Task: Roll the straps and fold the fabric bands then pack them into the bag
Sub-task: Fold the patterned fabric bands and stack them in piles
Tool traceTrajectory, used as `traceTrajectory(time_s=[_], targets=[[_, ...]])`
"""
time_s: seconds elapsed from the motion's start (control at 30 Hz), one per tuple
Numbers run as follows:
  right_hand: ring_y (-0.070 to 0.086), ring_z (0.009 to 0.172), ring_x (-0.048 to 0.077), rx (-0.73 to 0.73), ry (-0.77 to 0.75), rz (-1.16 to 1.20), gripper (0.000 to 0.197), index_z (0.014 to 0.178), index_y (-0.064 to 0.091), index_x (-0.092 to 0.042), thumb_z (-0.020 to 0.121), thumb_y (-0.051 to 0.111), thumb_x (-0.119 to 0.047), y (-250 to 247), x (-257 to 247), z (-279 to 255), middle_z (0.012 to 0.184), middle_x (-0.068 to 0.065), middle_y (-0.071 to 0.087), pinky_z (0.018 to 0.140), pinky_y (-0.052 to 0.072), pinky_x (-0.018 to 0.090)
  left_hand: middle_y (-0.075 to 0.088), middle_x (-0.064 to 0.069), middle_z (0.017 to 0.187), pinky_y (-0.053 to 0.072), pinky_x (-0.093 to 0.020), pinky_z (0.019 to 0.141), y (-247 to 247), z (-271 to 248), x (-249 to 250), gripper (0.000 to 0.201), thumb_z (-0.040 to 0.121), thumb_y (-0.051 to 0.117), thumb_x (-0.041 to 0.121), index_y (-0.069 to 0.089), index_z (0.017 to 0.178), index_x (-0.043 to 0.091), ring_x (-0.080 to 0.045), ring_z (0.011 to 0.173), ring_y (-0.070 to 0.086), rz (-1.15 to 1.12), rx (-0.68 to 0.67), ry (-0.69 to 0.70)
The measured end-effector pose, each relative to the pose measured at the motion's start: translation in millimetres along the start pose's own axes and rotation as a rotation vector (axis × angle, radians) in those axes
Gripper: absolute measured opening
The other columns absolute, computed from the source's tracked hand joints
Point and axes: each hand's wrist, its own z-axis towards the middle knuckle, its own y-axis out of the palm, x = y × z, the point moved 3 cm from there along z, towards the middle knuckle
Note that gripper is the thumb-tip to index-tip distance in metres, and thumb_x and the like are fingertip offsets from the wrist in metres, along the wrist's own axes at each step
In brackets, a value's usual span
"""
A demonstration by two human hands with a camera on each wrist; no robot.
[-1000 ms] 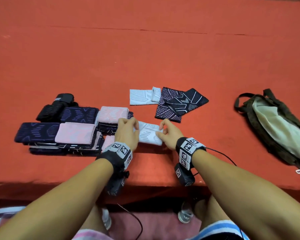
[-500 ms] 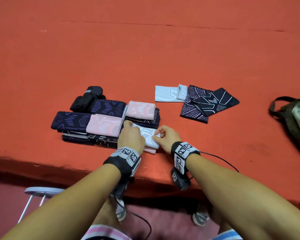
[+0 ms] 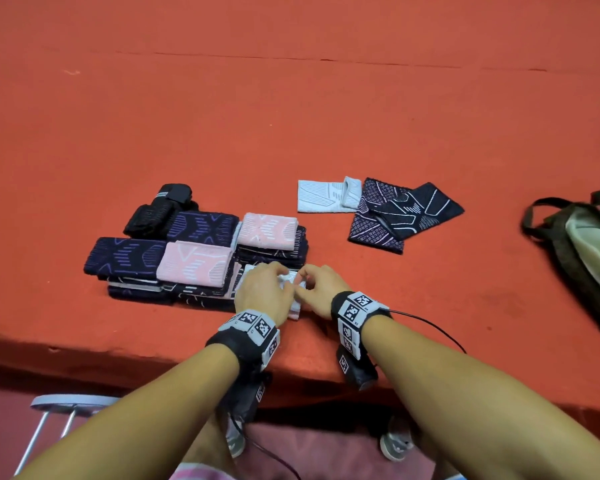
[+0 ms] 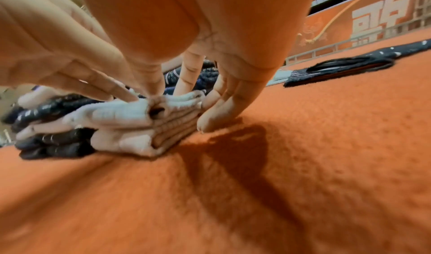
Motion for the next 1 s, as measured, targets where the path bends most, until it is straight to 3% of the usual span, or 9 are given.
traceTrajectory(time_s=[0.13, 0.23, 0.33, 0.47, 0.7, 0.87, 1.0], targets=[[0.06, 0.096, 0.024, 0.07, 0.042, 0.045, 0.013, 0.098, 0.063, -0.031, 0.086, 0.06, -0.029, -33, 12, 4, 0.101, 0.006, 0.063, 0.086, 0.048, 0.034, 0.067, 0.007, 0.109, 0.053, -0.037, 0.088, 10, 12, 45, 0.028, 0.084, 0.059, 0.024, 0.067, 0.11, 0.029, -0.015, 0.1, 0.064, -0.15, -0.048, 0.184], [0.062, 0.102, 0.022, 0.14, 0.1, 0.026, 0.02, 0.108, 0.065, -0.028, 0.089, 0.059, -0.029, -67, 37, 3, 0.11, 0.003, 0.066, 0.089, 0.049, 0.034, 0.066, 0.005, 0.111, 0.053, -0.037, 0.089, 20, 26, 79, 0.027, 0.088, 0.056, 0.022, 0.066, 0.112, 0.029, -0.017, 0.099, 0.064, -0.131, -0.068, 0.256], [0.062, 0.104, 0.021, 0.185, 0.185, -0.011, 0.023, 0.114, 0.065, -0.026, 0.091, 0.06, -0.028, -104, 73, 1, 0.114, 0.0, 0.066, 0.087, 0.047, 0.03, 0.065, 0.003, 0.114, 0.051, -0.036, 0.093, 36, 46, 103, 0.029, 0.089, 0.056, 0.019, 0.066, 0.115, 0.027, -0.018, 0.101, 0.064, -0.132, -0.096, 0.24], [0.062, 0.108, 0.024, 0.208, 0.256, -0.081, 0.028, 0.117, 0.063, -0.024, 0.091, 0.06, -0.032, -135, 119, 4, 0.117, 0.004, 0.067, 0.091, 0.048, 0.033, 0.065, -0.001, 0.114, 0.049, -0.039, 0.096, 65, 72, 124, 0.03, 0.088, 0.058, 0.023, 0.066, 0.116, 0.025, -0.024, 0.104, 0.063, -0.08, -0.178, 0.225], [0.061, 0.102, 0.023, 0.238, 0.265, -0.185, 0.03, 0.118, 0.059, -0.031, 0.089, 0.058, -0.039, -163, 158, 26, 0.112, 0.002, 0.058, 0.086, 0.052, 0.036, 0.059, -0.004, 0.122, 0.047, -0.037, 0.094, 109, 115, 157, 0.033, 0.091, 0.058, 0.026, 0.062, 0.124, 0.023, -0.026, 0.113, 0.059, 0.105, -0.21, 0.323], [0.052, 0.118, 0.025, 0.266, 0.274, -0.23, 0.039, 0.127, 0.055, -0.031, 0.089, 0.06, -0.039, -169, 171, 49, 0.127, 0.003, 0.052, 0.094, 0.05, 0.039, 0.057, -0.002, 0.12, 0.047, -0.038, 0.086, 127, 139, 173, 0.035, 0.091, 0.055, 0.028, 0.057, 0.125, 0.025, -0.025, 0.114, 0.056, 0.198, -0.205, 0.393], [0.039, 0.134, 0.027, 0.271, 0.273, -0.228, 0.067, 0.145, 0.043, -0.028, 0.085, 0.068, -0.043, -165, 170, 69, 0.146, 0.004, 0.041, 0.104, 0.046, 0.042, 0.057, -0.001, 0.119, 0.047, -0.037, 0.086, 134, 152, 168, 0.035, 0.089, 0.055, 0.027, 0.057, 0.124, 0.024, -0.024, 0.113, 0.056, 0.22, -0.204, 0.385]])
